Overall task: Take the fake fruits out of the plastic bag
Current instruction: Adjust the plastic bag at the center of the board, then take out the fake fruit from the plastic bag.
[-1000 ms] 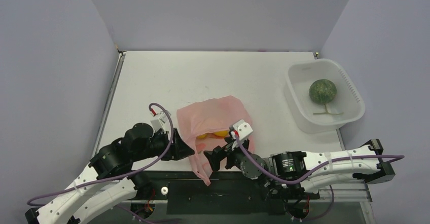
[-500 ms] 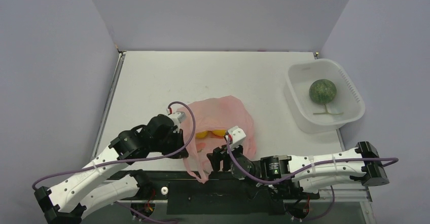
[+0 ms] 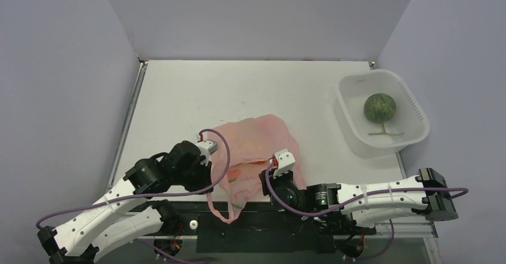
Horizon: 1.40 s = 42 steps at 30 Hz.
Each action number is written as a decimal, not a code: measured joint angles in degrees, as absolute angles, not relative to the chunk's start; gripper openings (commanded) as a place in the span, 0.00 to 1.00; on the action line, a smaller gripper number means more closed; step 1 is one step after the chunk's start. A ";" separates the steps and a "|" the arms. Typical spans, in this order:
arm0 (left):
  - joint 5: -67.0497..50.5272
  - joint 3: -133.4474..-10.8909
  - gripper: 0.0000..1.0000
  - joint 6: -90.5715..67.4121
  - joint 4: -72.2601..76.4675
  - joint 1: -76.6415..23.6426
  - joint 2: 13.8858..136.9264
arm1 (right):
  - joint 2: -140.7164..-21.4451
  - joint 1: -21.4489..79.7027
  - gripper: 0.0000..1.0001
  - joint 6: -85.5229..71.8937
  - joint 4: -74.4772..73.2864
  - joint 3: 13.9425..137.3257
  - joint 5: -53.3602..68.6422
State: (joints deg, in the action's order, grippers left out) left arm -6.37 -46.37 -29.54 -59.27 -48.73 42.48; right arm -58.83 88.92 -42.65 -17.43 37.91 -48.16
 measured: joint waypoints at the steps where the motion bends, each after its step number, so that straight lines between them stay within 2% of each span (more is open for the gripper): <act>1: -6.92 -46.24 0.00 -29.23 -59.24 -48.73 42.37 | -60.12 88.90 0.43 -41.76 -16.40 38.17 -47.64; 8: -8.19 -46.63 0.00 -26.72 -57.52 -48.73 43.24 | -72.58 88.16 0.46 -34.98 -9.54 43.33 -46.85; 16: -10.92 -46.83 0.00 -24.64 -52.31 -48.71 45.25 | -81.38 83.26 0.59 -28.77 -2.74 44.25 -46.26; 31: -9.17 -45.10 0.00 -25.30 -49.36 -48.86 44.84 | -89.93 76.42 0.71 -19.59 9.43 40.21 -46.24; 36: -8.71 -44.86 0.00 -25.34 -49.36 -49.74 42.30 | -91.61 73.89 0.77 -18.55 17.12 36.34 -45.52; 42: -7.77 -44.82 0.00 -25.47 -49.36 -50.61 40.73 | -92.25 72.07 0.78 -17.52 26.28 33.28 -42.87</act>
